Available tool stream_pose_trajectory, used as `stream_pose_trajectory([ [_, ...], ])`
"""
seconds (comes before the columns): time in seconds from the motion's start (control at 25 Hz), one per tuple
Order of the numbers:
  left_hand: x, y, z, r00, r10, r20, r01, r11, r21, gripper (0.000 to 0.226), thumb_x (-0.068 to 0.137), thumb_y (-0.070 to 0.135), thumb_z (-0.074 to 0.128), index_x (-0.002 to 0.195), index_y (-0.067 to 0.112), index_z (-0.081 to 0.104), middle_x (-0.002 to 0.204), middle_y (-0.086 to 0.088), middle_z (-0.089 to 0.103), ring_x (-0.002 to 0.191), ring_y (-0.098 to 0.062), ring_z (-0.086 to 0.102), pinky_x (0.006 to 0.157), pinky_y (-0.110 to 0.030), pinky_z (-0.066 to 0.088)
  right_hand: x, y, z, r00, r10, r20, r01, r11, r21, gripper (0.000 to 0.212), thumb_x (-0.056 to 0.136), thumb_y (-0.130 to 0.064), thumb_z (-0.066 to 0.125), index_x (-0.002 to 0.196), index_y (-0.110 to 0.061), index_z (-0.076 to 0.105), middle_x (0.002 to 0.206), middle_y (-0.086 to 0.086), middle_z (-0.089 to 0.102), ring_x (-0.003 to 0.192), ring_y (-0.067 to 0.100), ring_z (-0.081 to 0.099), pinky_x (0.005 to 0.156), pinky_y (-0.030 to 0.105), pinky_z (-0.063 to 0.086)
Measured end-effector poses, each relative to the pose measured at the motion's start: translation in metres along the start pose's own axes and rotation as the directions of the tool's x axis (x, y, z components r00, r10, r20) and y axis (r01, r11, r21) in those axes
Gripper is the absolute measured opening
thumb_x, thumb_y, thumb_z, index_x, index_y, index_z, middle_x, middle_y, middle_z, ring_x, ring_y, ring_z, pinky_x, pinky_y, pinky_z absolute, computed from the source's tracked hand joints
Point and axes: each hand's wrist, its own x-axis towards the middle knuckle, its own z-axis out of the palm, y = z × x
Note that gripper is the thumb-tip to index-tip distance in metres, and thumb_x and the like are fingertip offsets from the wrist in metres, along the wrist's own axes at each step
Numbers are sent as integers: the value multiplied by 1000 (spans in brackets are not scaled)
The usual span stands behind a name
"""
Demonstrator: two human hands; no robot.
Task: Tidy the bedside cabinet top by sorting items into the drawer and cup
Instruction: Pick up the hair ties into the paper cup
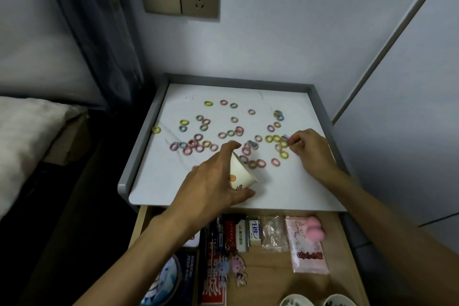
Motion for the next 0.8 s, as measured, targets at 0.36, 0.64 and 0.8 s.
stream_pose_trajectory([
  [0.36, -3, 2, 3, 1000, 19, 11, -19, 1000, 20, 84, 73, 52, 76, 138, 38, 25, 116, 6, 61, 85, -15, 57, 77, -41, 53, -12, -7, -2, 994, -73, 76, 83, 987, -136, 12, 87, -12, 69, 96, -20, 71, 109, 4, 63, 99, 23, 60, 84, 36, 51],
  [0.64, -2, 1, 9, 999, 44, 24, -45, 999, 25, 86, 73, 54, 77, 139, 39, 24, 119, 7, 61, 82, -8, 52, 70, -31, 53, -28, -7, 3, 995, -92, 33, 98, 949, -301, 17, 93, -7, 59, 108, -13, 67, 108, 10, 68, 94, 25, 63, 82, 36, 53],
  [0.8, -2, 2, 10, 999, 44, 23, -45, 999, 23, 86, 73, 54, 77, 139, 37, 25, 119, 6, 61, 82, -9, 52, 69, -31, 53, -26, -17, -8, 994, -39, 101, 62, 969, -238, 19, 92, -4, 60, 108, -8, 70, 111, 12, 68, 97, 24, 64, 84, 29, 53],
])
